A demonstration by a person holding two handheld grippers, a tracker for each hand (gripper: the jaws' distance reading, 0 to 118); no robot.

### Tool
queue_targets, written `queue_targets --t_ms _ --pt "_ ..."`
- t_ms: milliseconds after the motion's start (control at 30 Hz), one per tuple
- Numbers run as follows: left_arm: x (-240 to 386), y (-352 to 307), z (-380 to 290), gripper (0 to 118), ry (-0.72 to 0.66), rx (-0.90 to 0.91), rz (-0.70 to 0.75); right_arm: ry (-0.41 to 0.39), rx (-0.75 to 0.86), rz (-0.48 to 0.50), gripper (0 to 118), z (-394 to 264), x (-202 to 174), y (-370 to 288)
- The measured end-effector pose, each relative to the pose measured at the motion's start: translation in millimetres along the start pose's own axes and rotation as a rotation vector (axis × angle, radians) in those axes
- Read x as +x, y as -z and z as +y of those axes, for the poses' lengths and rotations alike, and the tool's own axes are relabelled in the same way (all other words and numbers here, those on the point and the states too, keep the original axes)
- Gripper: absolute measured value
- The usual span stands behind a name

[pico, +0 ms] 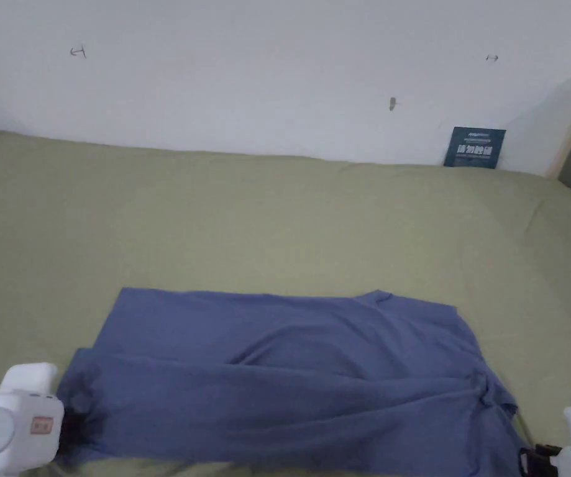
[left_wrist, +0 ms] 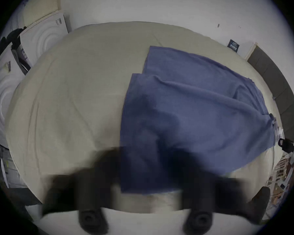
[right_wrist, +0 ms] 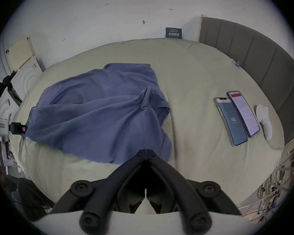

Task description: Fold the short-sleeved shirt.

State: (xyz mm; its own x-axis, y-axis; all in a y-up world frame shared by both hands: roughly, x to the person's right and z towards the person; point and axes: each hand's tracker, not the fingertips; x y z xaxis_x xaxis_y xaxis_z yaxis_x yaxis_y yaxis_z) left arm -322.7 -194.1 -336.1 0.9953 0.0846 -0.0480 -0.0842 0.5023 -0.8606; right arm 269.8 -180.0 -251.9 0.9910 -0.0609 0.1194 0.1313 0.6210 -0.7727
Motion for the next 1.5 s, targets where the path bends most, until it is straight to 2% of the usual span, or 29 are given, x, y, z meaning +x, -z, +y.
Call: queue_targets --t_ms 33,67,100,133,167,200,267,300,333,367,433,467,500,533,600,767,1000,1167,1200,1233,1267,1300,1333,1367,1467,1500 --pt "1.9 0.3 -2.1 4 0.024 0.03 0.02 0.0 0.004 0.004 4 2.5 -1.4 1.1" --pt "3.0 1.8 -0.9 4 0.03 0.003 0.015 0.003 0.005 0.011 41 5.5 -2.0 5.0" --pt "4.5 1.7 0.0 4 0.029 -0.004 0.014 0.009 -0.002 0.016 86 9.3 -2.4 10.3" --pt "3.4 1.6 0.1 4 0.027 -0.003 0.013 0.019 -0.033 0.017 118 11.6 -2.6 18.2" --pt "1.0 1.0 0.5 4 0.015 -0.003 0.008 0.016 -0.071 0.041 110 14.5 -3.4 19.6" --pt "-0.1 0.0 0.7 4 0.004 -0.005 0.002 0.011 -0.041 0.036 105 37.3 -8.4 21.4" --pt "1.4 -0.3 1.7 4 0.003 -0.003 0.0 0.008 -0.079 0.009 105 59.7 -12.0 32.6" --pt "1.4 -0.1 1.4 4 0.01 -0.003 0.001 0.005 -0.094 0.007 103 19.5 -5.7 42.6" --pt "1.2 0.2 0.9 4 0.017 -0.003 0.004 -0.005 -0.116 -0.006 90 14.0 -5.4 48.7" --pt "2.0 0.9 1.3 4 0.018 -0.003 0.005 -0.016 -0.141 -0.003 52 12.3 -4.9 53.1" --pt "0.8 -0.5 0.6 4 0.013 -0.001 0.003 0.0 -0.144 0.014 14 8.1 -1.2 53.8" --pt "0.5 -3.2 0.1 4 0.012 0.001 0.002 0.009 -0.119 0.013 5 7.9 -1.8 47.8" --pt "1.3 -5.9 0.6 4 0.019 0.002 0.006 0.034 -0.106 0.066 5 9.9 -2.8 41.3" --pt "1.7 -9.5 0.7 4 0.034 0.007 0.016 0.029 -0.096 0.032 5 10.2 -4.8 34.6" --pt "-0.4 -19.7 0.5 4 0.041 0.022 0.019 -0.005 -0.07 0.03 5 11.2 -7.5 16.9" --pt "-6.6 -54.3 -9.8 4 0.032 0.041 0.003 0.006 -0.034 0.057 5 0.4 2.0 -24.7" --pt "-21.7 -99.2 -84.1 4 0.03 0.018 -0.014 -0.007 -0.057 0.078 5 -69.2 8.2 -82.2" --pt "-32.4 -101.7 -108.6 5 -0.004 0.001 -0.05 0.022 -0.067 0.091 7 -101.0 9.1 -89.6" --pt "-34.1 -100.9 -109.2 13 -0.018 0.006 -0.062 0.047 -0.068 0.1 16 -101.2 9.8 -87.5" --pt "-35.7 -101.5 -108.2 38 -0.014 0.015 -0.073 0.068 -0.07 0.086 43 -99.7 10.0 -86.1" --pt "-35.9 -103.1 -106.4 87 -0.01 0.021 -0.068 0.074 -0.071 0.054 94 -97.8 8.4 -85.4" --pt "-34.6 -104.1 -102.1 107 0.006 0.018 -0.047 0.06 -0.084 0.032 118 -92.3 7.5 -83.4" --pt "-35.8 -104.5 -96.5 108 0.025 0.022 -0.001 0.052 -0.077 0.032 112 -88.2 7.0 -82.2" --pt "-37.1 -108.1 -89.9 108 0.024 0.065 0.015 0.049 0.008 0.009 107 -76.7 5.6 -79.6" --pt "-35.1 -109.3 -52.8 106 0.02 0.082 -0.02 0.043 0.015 0.019 107 -39.9 -2.1 -55.9" --pt "-32.2 -107.8 -38.7 105 0.014 0.095 -0.024 0.041 0.026 0.019 106 -40.8 3.6 -81.6"
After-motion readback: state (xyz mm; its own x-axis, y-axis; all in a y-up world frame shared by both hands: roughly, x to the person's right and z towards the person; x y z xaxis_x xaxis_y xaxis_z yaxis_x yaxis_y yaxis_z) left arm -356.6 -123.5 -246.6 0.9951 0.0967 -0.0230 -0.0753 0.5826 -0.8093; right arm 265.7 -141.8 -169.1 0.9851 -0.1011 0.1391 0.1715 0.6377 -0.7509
